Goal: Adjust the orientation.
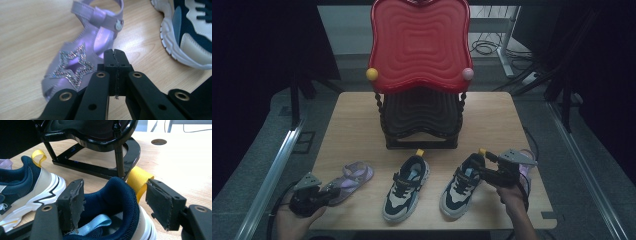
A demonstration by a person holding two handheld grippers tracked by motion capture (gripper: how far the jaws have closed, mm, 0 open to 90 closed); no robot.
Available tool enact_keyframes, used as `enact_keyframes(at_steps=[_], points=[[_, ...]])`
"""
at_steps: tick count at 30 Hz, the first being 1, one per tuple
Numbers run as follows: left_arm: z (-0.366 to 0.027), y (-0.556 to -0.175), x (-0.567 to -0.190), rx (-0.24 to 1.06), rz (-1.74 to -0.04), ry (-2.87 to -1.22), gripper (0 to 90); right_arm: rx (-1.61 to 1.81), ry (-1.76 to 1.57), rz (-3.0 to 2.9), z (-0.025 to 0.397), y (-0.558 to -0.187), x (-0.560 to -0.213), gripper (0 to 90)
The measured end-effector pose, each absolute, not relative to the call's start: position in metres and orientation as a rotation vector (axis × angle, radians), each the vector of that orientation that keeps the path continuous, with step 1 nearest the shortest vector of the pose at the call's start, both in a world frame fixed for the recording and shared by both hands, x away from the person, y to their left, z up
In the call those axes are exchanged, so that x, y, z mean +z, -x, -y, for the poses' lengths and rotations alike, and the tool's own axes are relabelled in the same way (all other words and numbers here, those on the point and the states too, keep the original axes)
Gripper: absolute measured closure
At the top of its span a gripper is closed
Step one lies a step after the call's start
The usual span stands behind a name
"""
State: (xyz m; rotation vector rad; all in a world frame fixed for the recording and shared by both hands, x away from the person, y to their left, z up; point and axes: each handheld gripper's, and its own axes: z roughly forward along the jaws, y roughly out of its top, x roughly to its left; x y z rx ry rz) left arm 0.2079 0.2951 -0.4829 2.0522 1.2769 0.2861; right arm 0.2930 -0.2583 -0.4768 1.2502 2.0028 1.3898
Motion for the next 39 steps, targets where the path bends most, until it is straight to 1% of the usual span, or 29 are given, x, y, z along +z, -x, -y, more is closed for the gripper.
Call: enact_keyframes(at_steps=[9, 13, 20, 23, 32, 39], points=[[-0.290, -0.204, -0.507, 0.222, -1.283, -2.103, 90.0, 1.375, -1.264, -2.008, 0.257, -0.294, -0.480, 31.6], [-0.290, -0.202, -0.512, 0.220, -1.303, -2.116, 90.0, 1.368, -1.261, -2.016, 0.256, -0.294, -0.482, 31.5], [-0.294, -0.201, -0.513, 0.243, -1.319, -2.090, 90.0, 1.362, -1.292, -1.999, 0.258, -0.294, -0.483, 31.4], [-0.297, -0.202, -0.518, 0.245, -1.364, -2.102, 90.0, 1.359, -1.294, -2.006, 0.257, -0.293, -0.483, 31.5], [-0.303, -0.205, -0.517, 0.220, -1.387, -2.082, 90.0, 1.355, -1.288, -2.017, 0.254, -0.292, -0.483, 31.3], [-0.312, -0.206, -0.516, 0.245, -1.437, -2.073, 90.0, 1.356, -1.299, -2.012, 0.255, -0.292, -0.483, 31.4]])
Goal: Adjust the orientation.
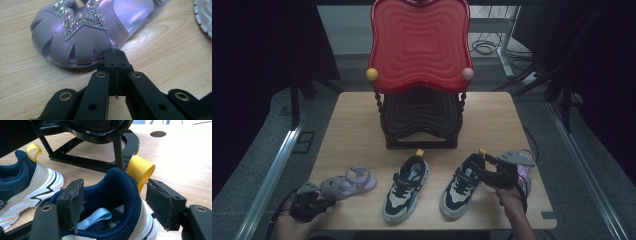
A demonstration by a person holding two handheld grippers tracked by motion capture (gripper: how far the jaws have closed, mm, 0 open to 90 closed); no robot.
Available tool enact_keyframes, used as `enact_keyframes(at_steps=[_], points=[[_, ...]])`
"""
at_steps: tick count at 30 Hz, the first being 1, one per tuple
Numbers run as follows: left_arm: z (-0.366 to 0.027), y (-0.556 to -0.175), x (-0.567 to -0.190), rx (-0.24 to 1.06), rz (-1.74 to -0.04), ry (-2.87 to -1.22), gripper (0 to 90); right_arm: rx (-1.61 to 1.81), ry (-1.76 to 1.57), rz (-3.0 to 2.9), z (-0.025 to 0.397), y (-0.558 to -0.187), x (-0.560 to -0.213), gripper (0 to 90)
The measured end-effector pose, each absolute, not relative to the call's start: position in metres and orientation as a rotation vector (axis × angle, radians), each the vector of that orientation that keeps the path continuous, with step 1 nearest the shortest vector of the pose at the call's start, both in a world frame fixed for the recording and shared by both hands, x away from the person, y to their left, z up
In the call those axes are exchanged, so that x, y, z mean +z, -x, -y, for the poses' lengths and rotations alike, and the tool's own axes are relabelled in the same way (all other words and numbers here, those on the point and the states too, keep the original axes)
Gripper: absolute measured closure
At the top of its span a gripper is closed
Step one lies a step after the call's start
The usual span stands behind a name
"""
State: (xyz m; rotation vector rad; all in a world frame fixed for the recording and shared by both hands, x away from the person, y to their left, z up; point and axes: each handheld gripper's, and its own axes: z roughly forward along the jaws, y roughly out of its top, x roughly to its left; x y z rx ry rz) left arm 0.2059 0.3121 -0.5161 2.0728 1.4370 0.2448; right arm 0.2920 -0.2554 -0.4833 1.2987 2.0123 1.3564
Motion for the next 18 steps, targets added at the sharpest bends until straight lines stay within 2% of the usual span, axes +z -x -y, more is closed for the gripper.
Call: enact_keyframes(at_steps=[18], points=[[-0.3206, -0.2120, -0.5144, 0.216, -1.447, -2.052, 90.0, 1.356, -1.293, -2.010, 0.2568, -0.2912, -0.4843, 33.0]])
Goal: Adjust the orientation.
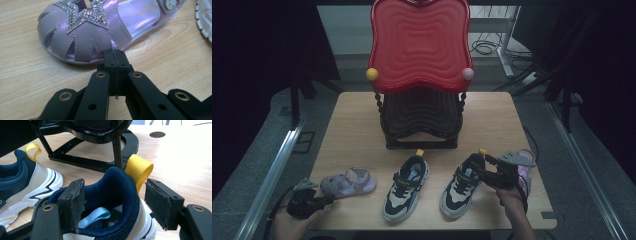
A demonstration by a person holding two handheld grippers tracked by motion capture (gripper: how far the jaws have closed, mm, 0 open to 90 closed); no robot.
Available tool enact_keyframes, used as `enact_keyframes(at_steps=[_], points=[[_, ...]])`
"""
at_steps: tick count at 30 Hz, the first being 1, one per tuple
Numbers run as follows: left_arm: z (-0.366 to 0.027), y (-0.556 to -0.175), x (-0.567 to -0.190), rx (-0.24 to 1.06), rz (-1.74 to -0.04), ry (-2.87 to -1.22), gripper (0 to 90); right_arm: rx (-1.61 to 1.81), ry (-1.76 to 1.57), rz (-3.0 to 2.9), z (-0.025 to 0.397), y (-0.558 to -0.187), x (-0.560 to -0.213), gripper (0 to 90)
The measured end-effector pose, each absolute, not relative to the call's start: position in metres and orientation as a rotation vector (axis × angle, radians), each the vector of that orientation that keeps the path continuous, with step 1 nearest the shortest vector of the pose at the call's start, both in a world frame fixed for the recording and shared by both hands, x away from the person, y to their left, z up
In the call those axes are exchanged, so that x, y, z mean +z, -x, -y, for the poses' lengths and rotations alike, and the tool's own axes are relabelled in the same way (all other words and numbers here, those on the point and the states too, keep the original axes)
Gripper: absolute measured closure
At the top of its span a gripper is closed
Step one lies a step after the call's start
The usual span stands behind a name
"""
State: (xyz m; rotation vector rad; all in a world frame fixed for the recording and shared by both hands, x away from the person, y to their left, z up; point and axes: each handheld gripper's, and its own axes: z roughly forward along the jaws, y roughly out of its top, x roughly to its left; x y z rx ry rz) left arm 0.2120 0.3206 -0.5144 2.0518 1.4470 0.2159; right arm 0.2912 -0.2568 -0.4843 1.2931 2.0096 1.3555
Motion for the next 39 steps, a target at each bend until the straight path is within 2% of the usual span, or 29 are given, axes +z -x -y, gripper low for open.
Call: enact_keyframes(at_steps=[20, 39], points=[[-0.343, -0.229, -0.517, 0.268, -1.533, -2.000, 90.0, 1.345, -1.289, -1.981, 0.256, -0.290, -0.486, 33.4], [-0.338, -0.265, -0.510, 0.269, -1.523, -2.031, 90.0, 1.339, -1.314, -1.949, 0.258, -0.291, -0.486, 33.8]])
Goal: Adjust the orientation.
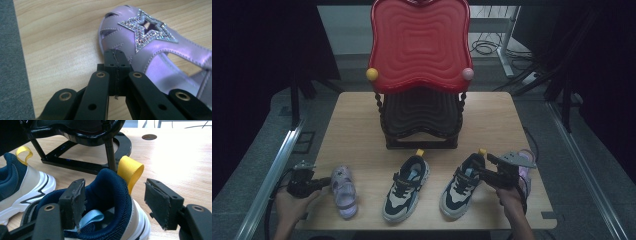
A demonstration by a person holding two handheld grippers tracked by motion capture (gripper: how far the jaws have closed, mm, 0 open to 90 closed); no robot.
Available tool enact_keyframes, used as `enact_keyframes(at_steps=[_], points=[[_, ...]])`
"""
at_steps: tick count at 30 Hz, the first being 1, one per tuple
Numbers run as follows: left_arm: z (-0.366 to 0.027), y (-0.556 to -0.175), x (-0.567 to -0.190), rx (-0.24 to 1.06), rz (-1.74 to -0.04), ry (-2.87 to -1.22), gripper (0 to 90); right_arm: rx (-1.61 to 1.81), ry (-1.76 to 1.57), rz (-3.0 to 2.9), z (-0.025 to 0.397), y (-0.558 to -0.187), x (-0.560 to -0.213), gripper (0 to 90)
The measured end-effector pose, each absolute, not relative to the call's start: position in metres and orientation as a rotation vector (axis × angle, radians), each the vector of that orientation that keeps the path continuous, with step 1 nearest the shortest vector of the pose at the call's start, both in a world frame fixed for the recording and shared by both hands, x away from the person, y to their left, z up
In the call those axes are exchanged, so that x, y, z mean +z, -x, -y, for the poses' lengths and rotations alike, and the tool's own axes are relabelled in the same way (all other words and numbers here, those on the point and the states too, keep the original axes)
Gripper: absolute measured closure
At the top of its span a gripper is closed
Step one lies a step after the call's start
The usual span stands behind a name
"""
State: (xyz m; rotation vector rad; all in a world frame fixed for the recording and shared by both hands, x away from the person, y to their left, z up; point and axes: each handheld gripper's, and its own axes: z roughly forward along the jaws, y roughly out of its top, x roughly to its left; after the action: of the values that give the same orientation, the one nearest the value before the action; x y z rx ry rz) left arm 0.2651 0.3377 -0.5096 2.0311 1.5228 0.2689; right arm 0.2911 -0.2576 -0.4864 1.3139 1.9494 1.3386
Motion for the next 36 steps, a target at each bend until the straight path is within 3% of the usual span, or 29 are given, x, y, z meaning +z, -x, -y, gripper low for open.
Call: enact_keyframes(at_steps=[36], points=[[-0.309, -0.315, -0.501, 0.205, -1.432, -2.155, 90.0, 1.321, -1.321, -1.966, 0.258, -0.292, -0.490, 34.0]])
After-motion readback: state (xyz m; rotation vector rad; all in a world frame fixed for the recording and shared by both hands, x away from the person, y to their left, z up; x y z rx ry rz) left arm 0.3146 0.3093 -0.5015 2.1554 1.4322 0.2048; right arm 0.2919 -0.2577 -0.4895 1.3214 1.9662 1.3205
